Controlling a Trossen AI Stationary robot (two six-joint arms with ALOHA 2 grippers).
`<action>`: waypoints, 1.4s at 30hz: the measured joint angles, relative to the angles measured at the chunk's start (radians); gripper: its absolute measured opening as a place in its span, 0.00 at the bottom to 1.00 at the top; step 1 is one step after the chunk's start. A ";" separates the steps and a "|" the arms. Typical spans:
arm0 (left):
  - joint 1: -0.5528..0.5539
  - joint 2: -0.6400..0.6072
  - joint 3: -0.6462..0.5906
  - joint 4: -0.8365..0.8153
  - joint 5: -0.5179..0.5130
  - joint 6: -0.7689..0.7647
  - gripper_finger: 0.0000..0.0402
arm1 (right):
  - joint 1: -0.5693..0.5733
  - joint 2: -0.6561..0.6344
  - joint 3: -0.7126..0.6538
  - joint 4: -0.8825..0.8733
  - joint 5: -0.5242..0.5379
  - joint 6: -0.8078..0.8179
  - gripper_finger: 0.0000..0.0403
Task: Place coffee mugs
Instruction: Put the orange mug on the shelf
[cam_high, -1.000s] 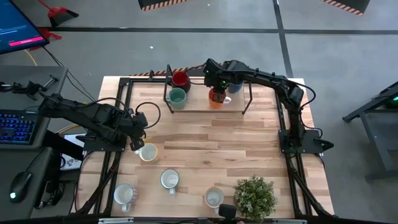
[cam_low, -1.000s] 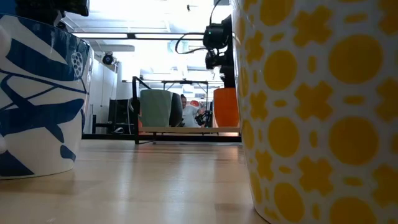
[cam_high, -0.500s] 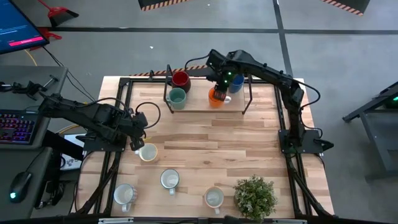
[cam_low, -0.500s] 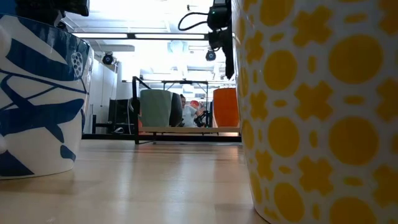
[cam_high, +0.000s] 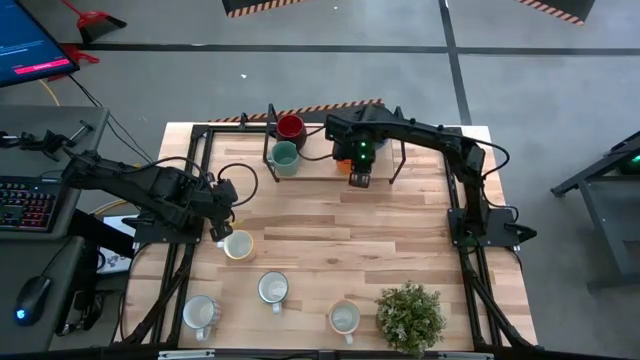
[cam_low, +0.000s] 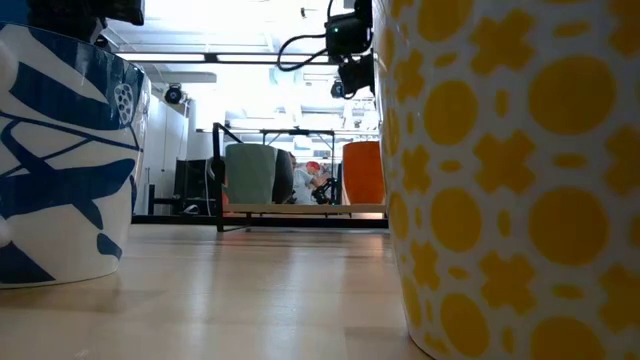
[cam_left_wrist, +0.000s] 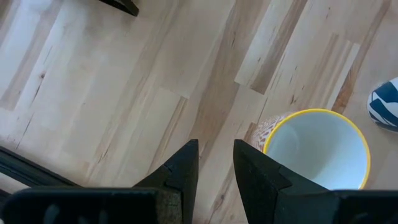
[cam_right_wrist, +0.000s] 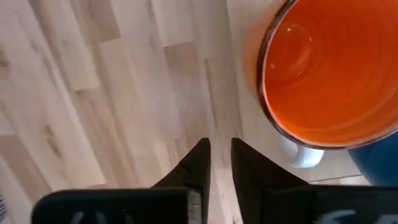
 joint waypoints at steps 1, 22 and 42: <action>0.000 0.000 0.000 0.000 0.000 0.000 0.22 | 0.000 0.000 -0.009 0.007 0.012 0.006 0.08; 0.000 0.000 0.000 0.000 0.000 0.000 0.22 | -0.006 -0.001 -0.089 0.242 -0.001 0.014 0.01; 0.000 0.000 0.000 0.000 0.000 0.000 0.22 | -0.070 -0.001 -0.089 0.305 0.055 0.090 0.01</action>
